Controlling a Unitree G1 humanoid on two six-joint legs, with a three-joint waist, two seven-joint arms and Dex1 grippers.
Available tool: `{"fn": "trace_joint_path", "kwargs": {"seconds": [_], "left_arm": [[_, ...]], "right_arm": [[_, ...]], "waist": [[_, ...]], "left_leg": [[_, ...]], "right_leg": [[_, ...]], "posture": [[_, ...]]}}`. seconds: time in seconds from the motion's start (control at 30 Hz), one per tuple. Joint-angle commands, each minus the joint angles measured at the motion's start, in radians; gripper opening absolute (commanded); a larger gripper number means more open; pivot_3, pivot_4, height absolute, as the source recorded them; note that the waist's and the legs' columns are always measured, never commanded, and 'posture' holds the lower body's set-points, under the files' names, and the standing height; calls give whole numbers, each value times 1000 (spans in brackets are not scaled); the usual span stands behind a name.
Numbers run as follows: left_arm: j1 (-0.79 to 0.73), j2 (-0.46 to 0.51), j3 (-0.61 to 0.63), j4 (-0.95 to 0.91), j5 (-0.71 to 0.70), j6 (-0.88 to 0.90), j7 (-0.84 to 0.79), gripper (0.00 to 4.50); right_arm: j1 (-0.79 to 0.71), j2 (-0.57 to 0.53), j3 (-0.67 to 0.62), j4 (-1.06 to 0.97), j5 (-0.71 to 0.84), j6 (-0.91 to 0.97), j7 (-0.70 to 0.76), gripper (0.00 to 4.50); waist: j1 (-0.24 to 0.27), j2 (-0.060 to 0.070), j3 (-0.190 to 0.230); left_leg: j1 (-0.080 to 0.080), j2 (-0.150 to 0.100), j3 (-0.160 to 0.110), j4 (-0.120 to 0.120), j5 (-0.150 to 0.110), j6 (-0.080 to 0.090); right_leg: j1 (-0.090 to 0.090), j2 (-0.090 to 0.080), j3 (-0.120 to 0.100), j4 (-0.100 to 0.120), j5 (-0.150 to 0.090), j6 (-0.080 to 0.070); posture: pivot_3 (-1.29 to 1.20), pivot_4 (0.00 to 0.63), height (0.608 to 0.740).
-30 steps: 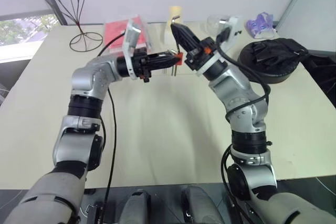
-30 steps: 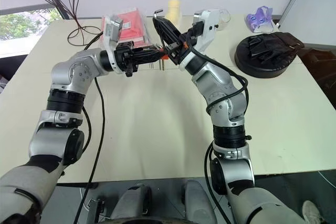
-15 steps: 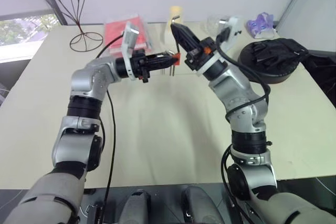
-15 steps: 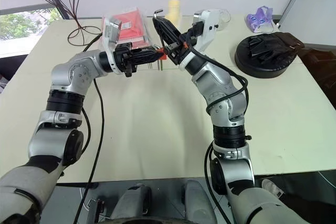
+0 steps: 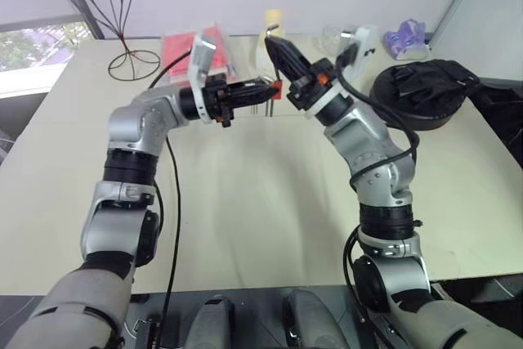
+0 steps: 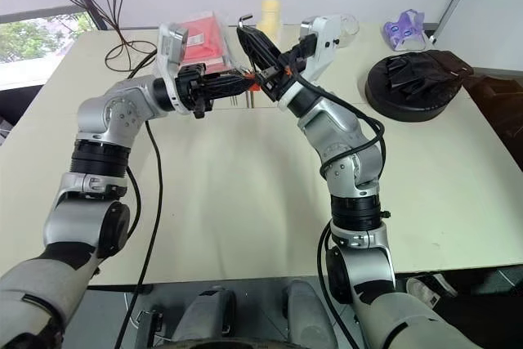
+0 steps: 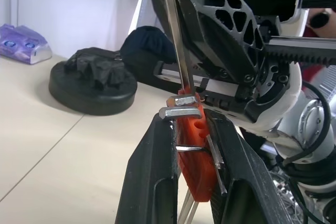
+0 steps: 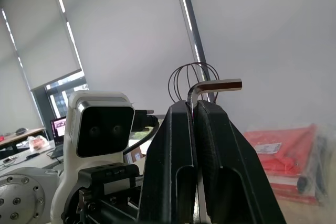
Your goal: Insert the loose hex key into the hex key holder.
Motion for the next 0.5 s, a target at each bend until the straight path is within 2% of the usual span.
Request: {"fn": "trace_joint_path", "kwargs": {"seconds": [0.03,0.5], "left_arm": [[-3,13,15,-46,-19,1,-12,212],[-14,-2,20,-7,1,-44,26,212]], "right_arm": [[-8,6,0,-10,-1,-25,3,33],[-11,3,0,-11,0,-29,4,33]], "waist": [[0,0,0],[1,0,0]], "left_leg": [[0,0,0,0,0,0],[0,0,0,0,0,0]], "right_leg": [[0,0,0,0,0,0],[0,0,0,0,0,0]], "posture": [[0,150,740],[0,150,740]]}}
